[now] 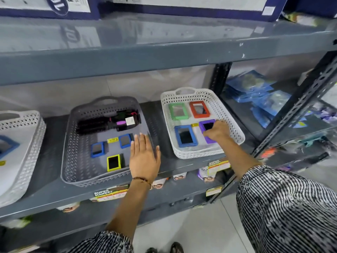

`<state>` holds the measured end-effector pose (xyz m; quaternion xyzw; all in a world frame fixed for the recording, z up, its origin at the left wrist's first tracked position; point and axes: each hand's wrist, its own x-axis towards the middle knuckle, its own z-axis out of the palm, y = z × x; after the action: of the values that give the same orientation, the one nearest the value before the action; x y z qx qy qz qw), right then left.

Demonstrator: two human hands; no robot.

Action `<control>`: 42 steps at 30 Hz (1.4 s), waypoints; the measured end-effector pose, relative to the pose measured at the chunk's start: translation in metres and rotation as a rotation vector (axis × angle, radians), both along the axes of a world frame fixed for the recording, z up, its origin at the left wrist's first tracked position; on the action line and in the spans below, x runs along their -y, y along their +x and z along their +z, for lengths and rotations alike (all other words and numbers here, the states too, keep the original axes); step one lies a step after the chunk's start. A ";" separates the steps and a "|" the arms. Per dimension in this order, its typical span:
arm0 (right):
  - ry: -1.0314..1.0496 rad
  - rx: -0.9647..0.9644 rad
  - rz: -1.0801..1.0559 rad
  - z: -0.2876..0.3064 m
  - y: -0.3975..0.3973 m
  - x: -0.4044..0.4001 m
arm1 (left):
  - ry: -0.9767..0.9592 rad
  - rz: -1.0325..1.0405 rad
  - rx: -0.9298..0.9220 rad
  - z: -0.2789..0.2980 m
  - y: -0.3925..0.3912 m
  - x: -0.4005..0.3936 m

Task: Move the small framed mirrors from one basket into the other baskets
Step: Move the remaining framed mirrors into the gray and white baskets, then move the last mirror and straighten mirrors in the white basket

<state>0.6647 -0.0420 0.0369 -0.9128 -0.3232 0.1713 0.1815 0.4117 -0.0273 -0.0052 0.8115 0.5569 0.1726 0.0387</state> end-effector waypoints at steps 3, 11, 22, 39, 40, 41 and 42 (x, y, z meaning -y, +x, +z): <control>-0.014 -0.015 0.004 -0.003 0.004 -0.002 | -0.001 0.013 -0.016 0.001 0.001 0.000; -0.090 -0.034 0.020 -0.004 0.007 -0.005 | -0.019 0.008 -0.021 0.002 0.000 0.000; 0.234 0.215 0.465 0.047 -0.144 -0.078 | 0.080 0.159 0.219 0.037 -0.076 -0.014; 0.271 0.041 1.021 0.006 -0.559 -0.208 | 0.143 0.636 0.158 0.025 -0.385 -0.065; 0.241 0.022 1.016 0.000 -0.571 -0.214 | 0.120 0.644 0.162 0.021 -0.393 -0.065; 0.202 0.007 1.008 -0.005 -0.582 -0.221 | 0.102 0.642 0.157 0.018 -0.398 -0.065; 0.159 0.004 0.994 -0.009 -0.588 -0.227 | 0.093 0.639 0.148 0.016 -0.399 -0.065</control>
<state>0.0764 0.1848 0.0277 -0.6321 -0.7314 0.2102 0.1461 0.0131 0.0377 0.0112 0.5821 0.7704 0.2598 -0.0140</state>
